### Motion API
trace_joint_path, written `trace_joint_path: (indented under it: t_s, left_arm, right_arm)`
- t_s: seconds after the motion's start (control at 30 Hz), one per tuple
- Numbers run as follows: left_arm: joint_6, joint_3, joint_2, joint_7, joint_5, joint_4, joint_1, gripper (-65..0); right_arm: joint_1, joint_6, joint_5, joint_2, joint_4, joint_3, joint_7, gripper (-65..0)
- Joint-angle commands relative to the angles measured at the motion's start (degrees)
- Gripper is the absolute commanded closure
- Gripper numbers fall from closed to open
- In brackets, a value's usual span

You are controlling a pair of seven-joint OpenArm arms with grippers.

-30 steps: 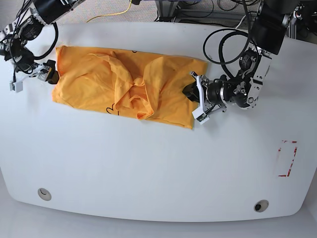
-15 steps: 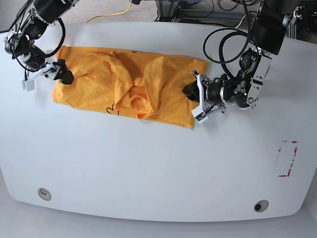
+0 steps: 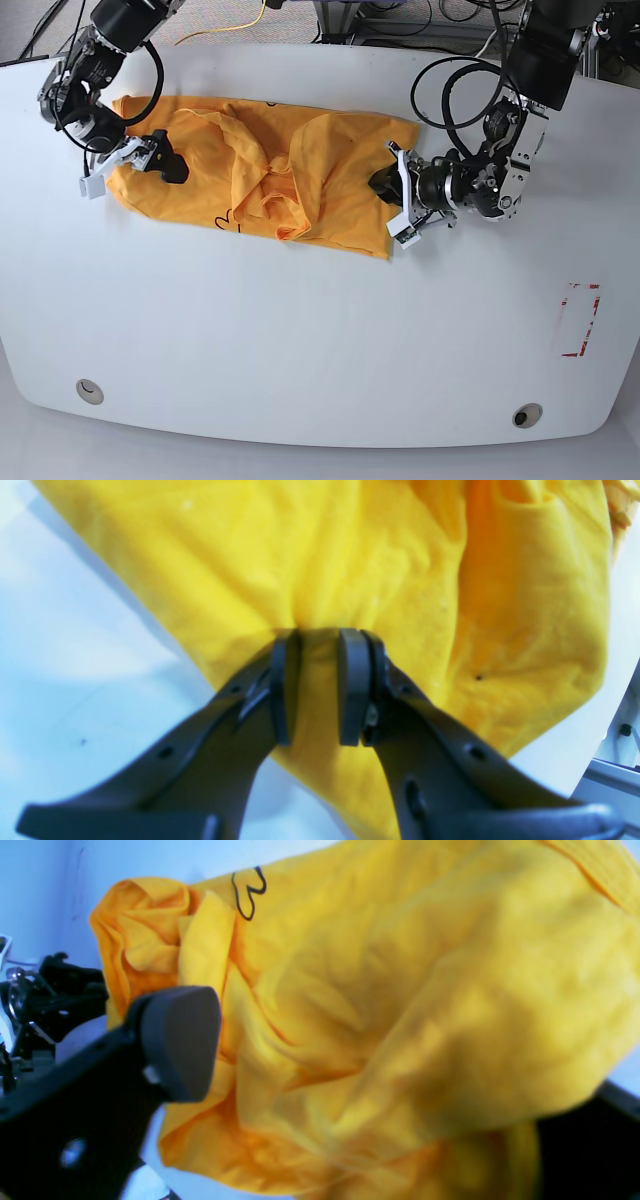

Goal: Layout the t-shirt on the table in an organized manner, then fold the t-shirt properly
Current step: 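Hold the shirt end with the left gripper while the right gripper shifts along the edge, then lift both shirt ends and fold them together toward the middle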

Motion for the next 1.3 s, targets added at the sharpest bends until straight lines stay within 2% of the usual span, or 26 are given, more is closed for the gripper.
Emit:
trace_joint_path:
  t_s: [0.0,0.03,0.1,0.13,0.2,0.23,0.37,0.5,0.73,1.0,1.27]
  left_arm:
    - [0.72,0.12,-0.59,3.80,2.98,-0.21,0.02,-12.1]
    - [0.89,0.21,-0.59,3.80,2.98,-0.21,0.02,-12.1]
    - [0.89,0.38,-0.51,3.80,3.07,-0.30,0.02,-12.1]
    - [0.89,0.38,-0.07,3.72,3.07,-0.30,0.02,-12.1]
    - [0.89,0.38,1.25,3.72,3.16,-0.39,-0.06,-12.1]
    - [0.89,0.38,1.78,3.72,3.25,-0.48,-0.15,-12.1]
    - [2.30,0.47,3.63,3.80,4.92,-2.50,-0.42,-12.1]
    - [3.79,0.47,8.02,3.80,7.73,-5.93,-1.82,-12.1]
    - [3.71,0.47,13.03,3.80,12.39,-9.36,-3.23,-12.1]
    - [3.62,0.47,17.52,3.80,15.64,-12.08,-4.99,-12.1]
    - [3.62,0.56,18.92,3.80,15.56,-12.52,-5.60,-12.1]
  right_arm:
    - [-0.24,-0.56,-2.80,0.19,0.09,-1.11,-1.42,-44.7]
    - [-0.24,-0.56,-2.80,0.28,0.09,-1.47,-1.42,-35.8]
    - [-0.15,-0.56,-2.80,0.37,0.09,-1.55,-1.42,-23.9]
    - [-0.15,-0.56,-2.80,0.37,0.18,-1.64,-1.42,-15.5]
    - [0.02,-0.56,-2.80,0.63,0.80,-1.64,-1.34,-4.0]
    - [0.11,-0.56,-2.89,0.81,1.76,-1.64,-1.25,-0.6]
    - [0.55,-0.56,-2.89,1.42,7.74,-1.73,-1.25,-1.3]
    - [0.55,-0.56,-2.89,1.60,16.53,-2.35,-1.25,-1.3]
    - [0.29,-0.56,-2.89,2.39,30.25,-9.11,-1.60,-1.6]
    - [-0.86,-0.56,-2.80,2.22,34.73,-19.40,-1.69,-1.7]
    - [1.43,-0.56,-2.80,0.37,35.17,-25.55,-1.69,-1.7]
